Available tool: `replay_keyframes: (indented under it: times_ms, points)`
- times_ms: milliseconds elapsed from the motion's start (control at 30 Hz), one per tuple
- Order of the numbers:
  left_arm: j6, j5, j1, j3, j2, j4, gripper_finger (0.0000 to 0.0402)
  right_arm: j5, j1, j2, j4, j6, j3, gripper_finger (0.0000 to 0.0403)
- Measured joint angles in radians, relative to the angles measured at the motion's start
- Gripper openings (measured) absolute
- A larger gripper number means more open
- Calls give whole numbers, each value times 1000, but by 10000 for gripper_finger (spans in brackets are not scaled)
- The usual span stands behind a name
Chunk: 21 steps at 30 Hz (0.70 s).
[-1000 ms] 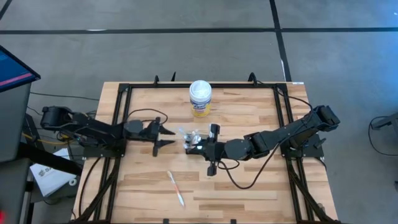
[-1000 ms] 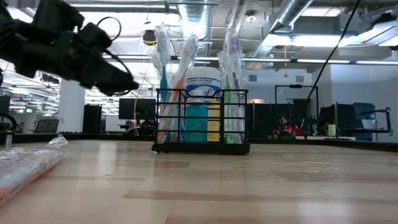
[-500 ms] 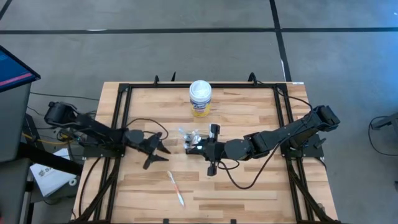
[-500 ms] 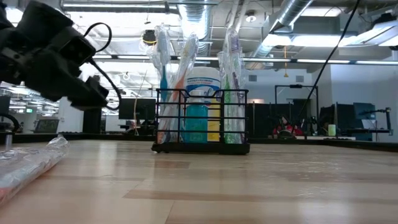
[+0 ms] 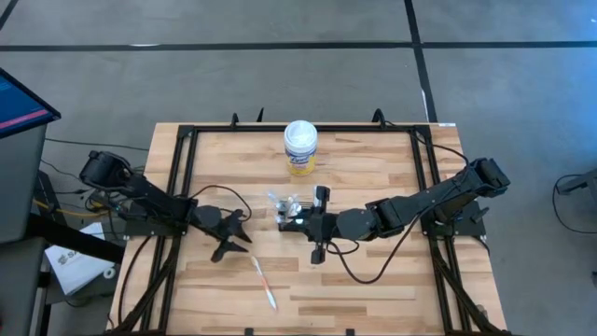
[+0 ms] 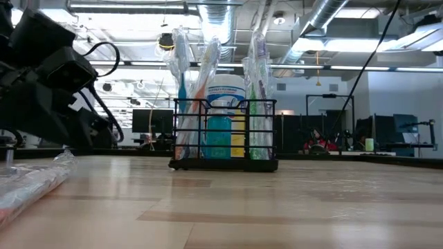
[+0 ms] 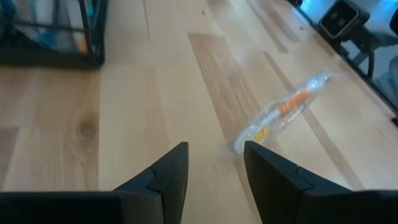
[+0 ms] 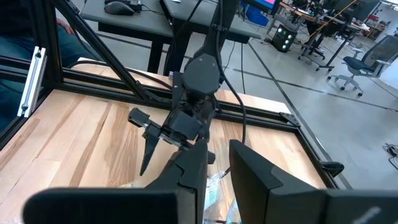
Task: Pick & Place toothbrushing station
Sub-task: Put the orange toothbrush into the black mesh organizer
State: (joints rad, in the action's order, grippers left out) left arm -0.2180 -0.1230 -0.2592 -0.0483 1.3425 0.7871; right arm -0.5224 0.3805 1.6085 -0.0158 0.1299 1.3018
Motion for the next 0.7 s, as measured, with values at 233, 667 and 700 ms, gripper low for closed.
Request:
replay_keyframes:
  times_ms: [233, 667, 700]
  points:
    - [-7, 0, -35, 0, 26, 6, 149, 0, 0, 0, 0, 0, 0, 59]
    - [-4, 76, -79, -19, 26, 20, 149, 1, 0, 0, 0, 0, 0, 59]
    - [-1, 76, -79, -19, 26, 19, 149, 1, 0, 0, 0, 0, 0, 59]
